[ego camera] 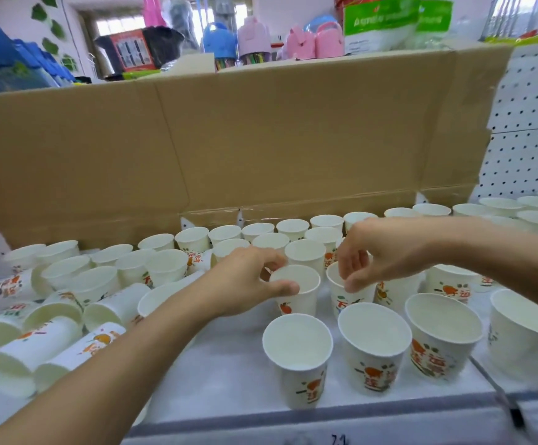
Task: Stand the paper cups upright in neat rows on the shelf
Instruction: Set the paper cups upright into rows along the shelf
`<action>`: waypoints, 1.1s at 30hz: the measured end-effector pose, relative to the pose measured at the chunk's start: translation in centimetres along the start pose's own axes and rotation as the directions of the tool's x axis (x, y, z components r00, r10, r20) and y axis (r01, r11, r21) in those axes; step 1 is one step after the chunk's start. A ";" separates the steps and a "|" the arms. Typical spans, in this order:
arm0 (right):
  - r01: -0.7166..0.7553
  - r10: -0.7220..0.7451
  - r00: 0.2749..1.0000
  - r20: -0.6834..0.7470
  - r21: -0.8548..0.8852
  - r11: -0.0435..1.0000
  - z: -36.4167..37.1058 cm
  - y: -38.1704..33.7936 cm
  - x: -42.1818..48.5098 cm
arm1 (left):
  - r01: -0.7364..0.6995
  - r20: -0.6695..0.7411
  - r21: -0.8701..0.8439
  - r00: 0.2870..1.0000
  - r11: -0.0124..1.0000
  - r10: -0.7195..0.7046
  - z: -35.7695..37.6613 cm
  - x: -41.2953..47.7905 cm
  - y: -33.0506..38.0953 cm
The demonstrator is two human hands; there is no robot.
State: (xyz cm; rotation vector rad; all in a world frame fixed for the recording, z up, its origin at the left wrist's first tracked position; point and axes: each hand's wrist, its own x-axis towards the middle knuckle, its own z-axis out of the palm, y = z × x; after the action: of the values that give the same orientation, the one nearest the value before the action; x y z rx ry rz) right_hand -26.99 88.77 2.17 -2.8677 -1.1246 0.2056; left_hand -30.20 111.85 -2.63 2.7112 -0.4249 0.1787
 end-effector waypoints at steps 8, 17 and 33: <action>0.215 -0.188 0.955 -0.229 0.100 0.972 -1.6 -3.1 3.8 | 0.091 -0.227 -0.141 0.966 0.986 -0.121 -4.8 -4.8 -2.6; 0.382 -0.379 0.924 -0.060 0.073 0.921 0.8 -11.6 12.1 | 0.392 -0.136 0.085 0.915 0.916 -0.379 -5.3 -11.2 -6.1; 0.333 -0.364 0.931 -0.004 -0.393 0.857 2.7 -13.7 16.4 | 0.488 -0.192 0.031 0.860 0.872 -0.474 -3.4 -8.8 -6.5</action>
State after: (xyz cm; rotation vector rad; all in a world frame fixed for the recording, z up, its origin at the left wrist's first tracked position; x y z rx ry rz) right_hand -24.66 109.99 -0.86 -2.8700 -1.8216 -0.1674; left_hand -36.71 121.25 -3.43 2.7470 0.3253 0.2973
